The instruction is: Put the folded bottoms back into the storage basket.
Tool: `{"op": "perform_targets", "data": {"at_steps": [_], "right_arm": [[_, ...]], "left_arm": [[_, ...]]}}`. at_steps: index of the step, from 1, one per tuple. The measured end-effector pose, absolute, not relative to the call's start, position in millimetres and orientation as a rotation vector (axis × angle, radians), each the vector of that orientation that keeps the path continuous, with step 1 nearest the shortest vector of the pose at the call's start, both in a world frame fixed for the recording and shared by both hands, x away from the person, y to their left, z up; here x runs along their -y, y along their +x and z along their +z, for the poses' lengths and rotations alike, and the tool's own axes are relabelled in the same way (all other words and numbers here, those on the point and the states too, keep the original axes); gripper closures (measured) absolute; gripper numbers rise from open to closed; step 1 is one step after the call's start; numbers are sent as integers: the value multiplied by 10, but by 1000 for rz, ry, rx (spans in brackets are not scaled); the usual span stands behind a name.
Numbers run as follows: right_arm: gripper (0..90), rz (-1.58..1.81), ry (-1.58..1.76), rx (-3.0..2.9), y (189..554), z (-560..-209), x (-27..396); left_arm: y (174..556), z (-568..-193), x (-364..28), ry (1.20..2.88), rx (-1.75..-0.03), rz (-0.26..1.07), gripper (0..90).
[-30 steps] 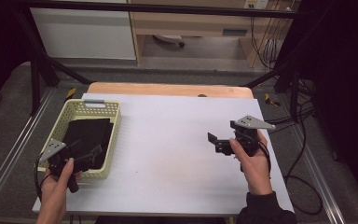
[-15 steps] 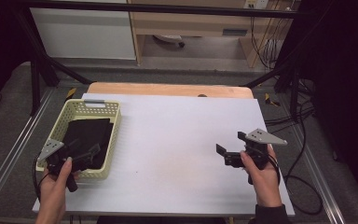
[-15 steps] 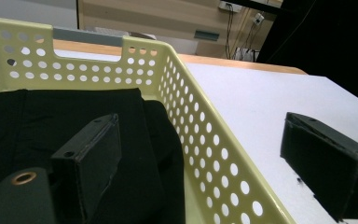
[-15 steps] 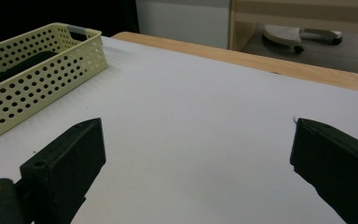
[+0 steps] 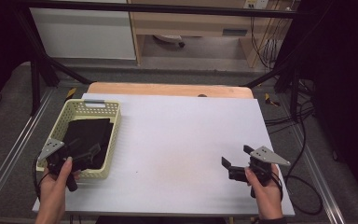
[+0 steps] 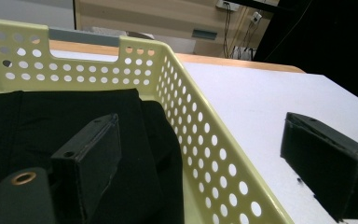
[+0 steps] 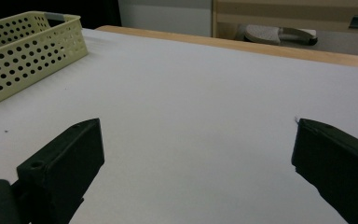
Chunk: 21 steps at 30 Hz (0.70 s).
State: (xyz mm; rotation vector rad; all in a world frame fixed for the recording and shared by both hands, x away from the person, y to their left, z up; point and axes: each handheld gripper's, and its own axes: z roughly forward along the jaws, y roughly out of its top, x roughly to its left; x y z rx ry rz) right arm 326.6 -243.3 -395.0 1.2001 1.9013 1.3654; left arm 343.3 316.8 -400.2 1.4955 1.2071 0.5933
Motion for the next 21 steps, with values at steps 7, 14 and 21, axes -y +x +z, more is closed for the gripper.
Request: {"op": "perform_targets", "data": {"at_steps": [7,14,21], "right_arm": [[29,1328,1219,-1938,3191,-4154,2400],[29,1337,1208,-1954,3193,-4215,2380],[29,1339,1204,-1972,3208,-4272,2380]], "left_arm": [[3442,-4002,-3179,1490,-1210,595,119],[3437,-3998,-3177,1490,-1210,599,120],[3436,-3999,-3182,1489,-1210,598,120]]}}
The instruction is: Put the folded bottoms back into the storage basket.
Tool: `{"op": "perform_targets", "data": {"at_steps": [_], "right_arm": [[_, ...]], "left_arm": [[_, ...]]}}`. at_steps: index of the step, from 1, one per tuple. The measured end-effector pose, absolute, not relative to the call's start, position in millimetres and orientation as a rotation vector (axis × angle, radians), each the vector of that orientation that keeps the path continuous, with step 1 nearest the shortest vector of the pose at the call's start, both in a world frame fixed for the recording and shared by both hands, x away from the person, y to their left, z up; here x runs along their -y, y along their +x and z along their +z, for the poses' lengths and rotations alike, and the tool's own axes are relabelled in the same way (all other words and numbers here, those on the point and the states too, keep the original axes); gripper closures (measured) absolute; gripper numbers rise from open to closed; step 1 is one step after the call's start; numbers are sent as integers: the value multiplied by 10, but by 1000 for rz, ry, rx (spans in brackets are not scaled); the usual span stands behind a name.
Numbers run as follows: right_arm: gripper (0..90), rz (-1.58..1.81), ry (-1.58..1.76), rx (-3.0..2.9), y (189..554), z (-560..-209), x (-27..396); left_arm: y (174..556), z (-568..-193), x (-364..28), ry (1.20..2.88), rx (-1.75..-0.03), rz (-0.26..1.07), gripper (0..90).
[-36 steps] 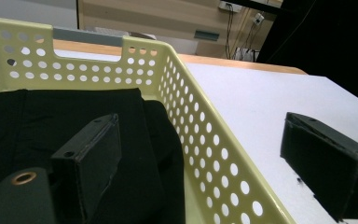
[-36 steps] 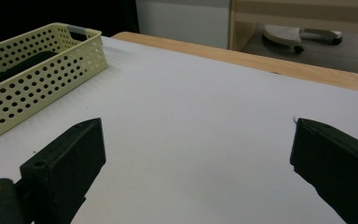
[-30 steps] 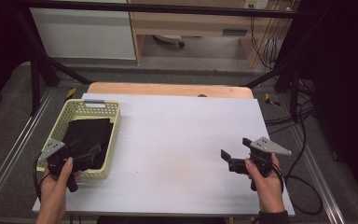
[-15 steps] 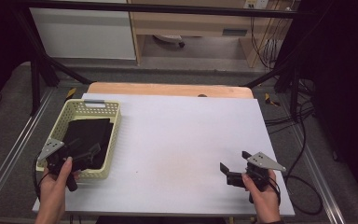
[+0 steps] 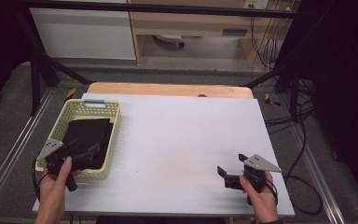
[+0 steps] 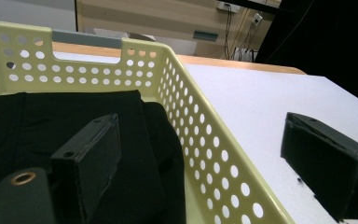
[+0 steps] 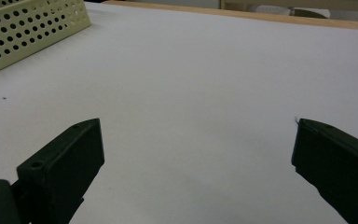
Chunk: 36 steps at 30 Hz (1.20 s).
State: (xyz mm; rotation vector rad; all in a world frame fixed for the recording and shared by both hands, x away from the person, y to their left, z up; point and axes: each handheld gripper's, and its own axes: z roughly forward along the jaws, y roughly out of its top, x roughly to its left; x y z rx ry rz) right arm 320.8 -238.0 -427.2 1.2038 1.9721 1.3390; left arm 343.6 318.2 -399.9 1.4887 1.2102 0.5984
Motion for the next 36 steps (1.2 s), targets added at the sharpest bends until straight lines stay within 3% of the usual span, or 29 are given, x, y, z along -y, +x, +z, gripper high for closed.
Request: {"op": "perform_targets", "data": {"at_steps": [36], "right_arm": [[30,1392,1112,-2088,3281,-4314,1984]], "left_arm": [[3392,-3973,-3093,1507,-1187,597,116]]}}
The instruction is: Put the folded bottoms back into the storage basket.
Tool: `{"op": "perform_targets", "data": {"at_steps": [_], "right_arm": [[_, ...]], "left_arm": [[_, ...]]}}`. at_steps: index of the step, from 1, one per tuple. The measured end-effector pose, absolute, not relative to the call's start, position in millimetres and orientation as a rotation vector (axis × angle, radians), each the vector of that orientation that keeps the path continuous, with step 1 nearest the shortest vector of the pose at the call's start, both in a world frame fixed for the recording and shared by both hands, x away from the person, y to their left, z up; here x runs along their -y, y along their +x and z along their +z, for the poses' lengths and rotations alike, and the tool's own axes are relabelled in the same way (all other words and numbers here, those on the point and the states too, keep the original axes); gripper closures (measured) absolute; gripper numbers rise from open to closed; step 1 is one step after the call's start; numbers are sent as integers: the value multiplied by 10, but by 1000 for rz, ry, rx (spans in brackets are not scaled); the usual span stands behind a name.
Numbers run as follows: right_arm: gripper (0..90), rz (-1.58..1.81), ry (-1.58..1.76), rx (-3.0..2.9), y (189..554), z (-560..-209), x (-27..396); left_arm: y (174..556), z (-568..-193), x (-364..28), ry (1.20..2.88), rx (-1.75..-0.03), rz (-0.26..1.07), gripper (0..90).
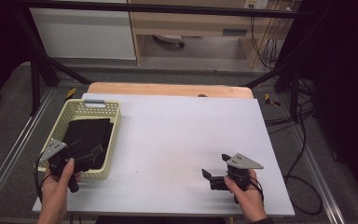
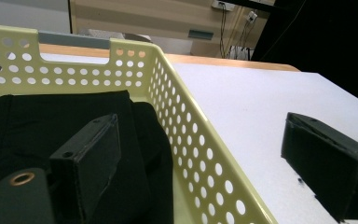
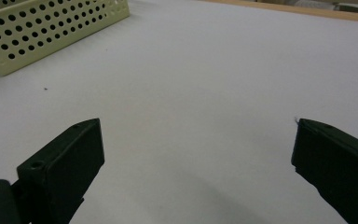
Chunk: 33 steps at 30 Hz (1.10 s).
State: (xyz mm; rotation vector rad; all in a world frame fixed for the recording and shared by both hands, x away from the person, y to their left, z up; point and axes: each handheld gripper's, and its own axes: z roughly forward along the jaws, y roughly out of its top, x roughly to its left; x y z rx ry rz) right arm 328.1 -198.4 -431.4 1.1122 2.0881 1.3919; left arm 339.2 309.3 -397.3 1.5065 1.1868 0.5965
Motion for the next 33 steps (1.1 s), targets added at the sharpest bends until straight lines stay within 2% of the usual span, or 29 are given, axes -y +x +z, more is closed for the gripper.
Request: {"op": "perform_targets", "data": {"at_steps": [23,29,33], "right_arm": [[39,1362,1130,-2097,3517,-4400,1911],[37,1346,1130,-2140,3523,-4450,1854],[37,1346,1134,-2146,3522,-4453,1871]], "left_arm": [[3298,-3871,-2912,1551,-1140,609,92],[3243,-3847,-2715,1580,-1082,594,92],[3199,-3869,-2473,1656,-1000,576,88]]}}
